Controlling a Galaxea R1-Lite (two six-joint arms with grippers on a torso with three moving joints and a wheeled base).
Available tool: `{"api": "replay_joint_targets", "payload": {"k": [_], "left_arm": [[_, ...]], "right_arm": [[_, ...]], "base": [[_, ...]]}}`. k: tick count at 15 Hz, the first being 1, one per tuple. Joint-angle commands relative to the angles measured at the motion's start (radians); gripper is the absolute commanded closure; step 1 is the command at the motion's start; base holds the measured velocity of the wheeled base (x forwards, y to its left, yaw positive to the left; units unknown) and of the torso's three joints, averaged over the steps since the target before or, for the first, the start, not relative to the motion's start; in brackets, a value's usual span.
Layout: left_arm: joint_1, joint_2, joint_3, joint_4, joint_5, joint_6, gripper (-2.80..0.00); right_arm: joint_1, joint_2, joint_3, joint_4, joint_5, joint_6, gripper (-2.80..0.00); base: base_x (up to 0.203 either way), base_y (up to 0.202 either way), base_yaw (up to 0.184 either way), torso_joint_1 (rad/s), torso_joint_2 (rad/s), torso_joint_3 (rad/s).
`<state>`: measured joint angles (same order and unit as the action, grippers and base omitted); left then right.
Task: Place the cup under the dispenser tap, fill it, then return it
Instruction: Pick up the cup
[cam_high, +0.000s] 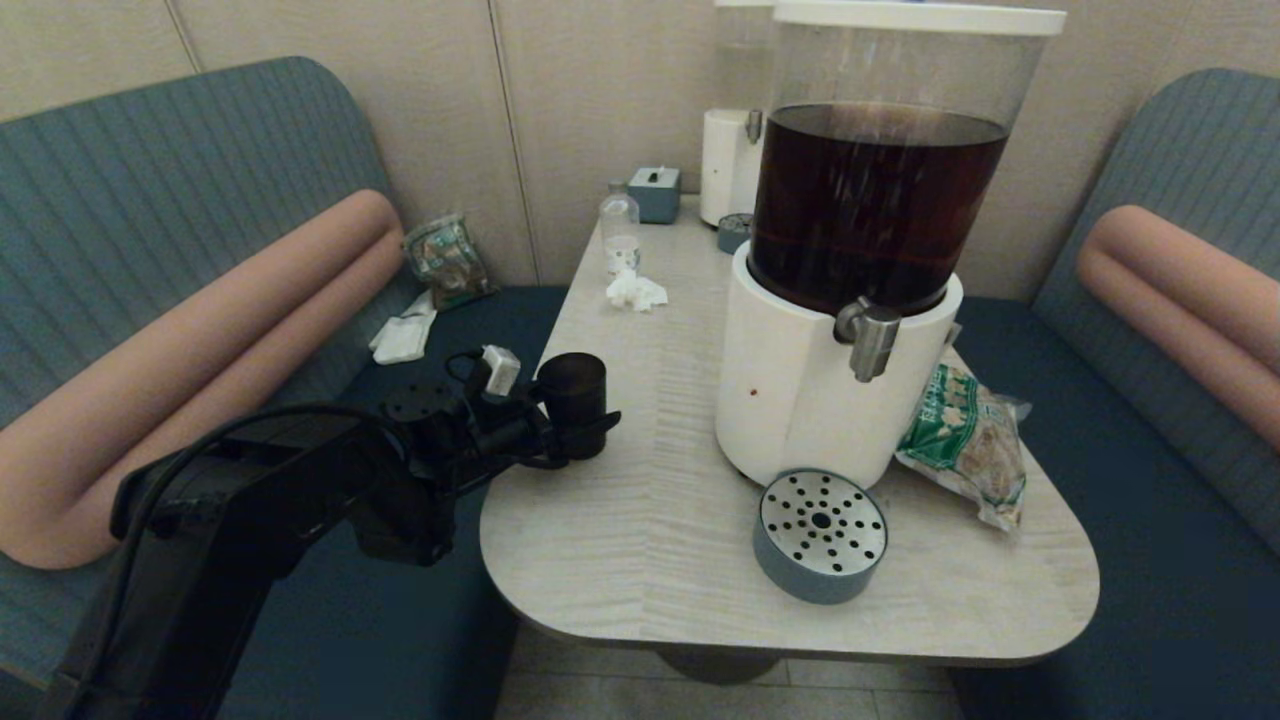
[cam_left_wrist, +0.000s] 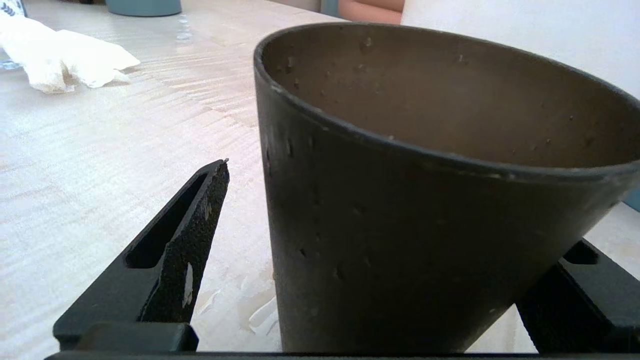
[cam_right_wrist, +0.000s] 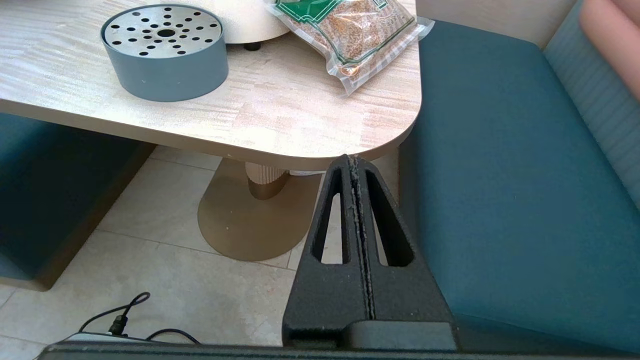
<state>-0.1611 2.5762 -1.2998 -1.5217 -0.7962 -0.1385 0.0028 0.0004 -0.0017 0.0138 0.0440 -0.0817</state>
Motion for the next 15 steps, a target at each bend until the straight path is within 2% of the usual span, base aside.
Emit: {"api": "replay_joint_targets", "payload": {"k": [1, 3, 4, 11, 15], "left_arm": [[-0.002, -0.007, -0.003, -0.008, -0.005, 0.0, -2.8], [-0.003, -0.01, -0.004, -0.008, 0.003, 0.004, -2.8], [-0.003, -0.01, 0.0, -0.008, 0.004, 0.002, 0.0], [-0.012, -0.014, 0.005, -0.008, 0.009, 0.0, 0.0], [-0.014, -0.075, 0.084, -0.008, 0.009, 0.006, 0.0]], "right_arm": [[0.0, -0.002, 0.0, 0.0, 0.0, -0.001, 0.0], [0.0, -0.002, 0.0, 0.0, 0.0, -0.001, 0.0], [0.0, -0.002, 0.0, 0.0, 0.0, -0.001, 0.0], [0.0, -0.002, 0.0, 0.0, 0.0, -0.001, 0.0], [0.0, -0.002, 0.0, 0.0, 0.0, -0.001, 0.0]], "base": [[0.0, 0.0, 0.0, 0.0, 0.0, 0.0], [0.0, 0.0, 0.0, 0.0, 0.0, 0.0], [0.0, 0.0, 0.0, 0.0, 0.0, 0.0], [0.0, 0.0, 0.0, 0.0, 0.0, 0.0], [0.0, 0.0, 0.0, 0.0, 0.0, 0.0]]}}
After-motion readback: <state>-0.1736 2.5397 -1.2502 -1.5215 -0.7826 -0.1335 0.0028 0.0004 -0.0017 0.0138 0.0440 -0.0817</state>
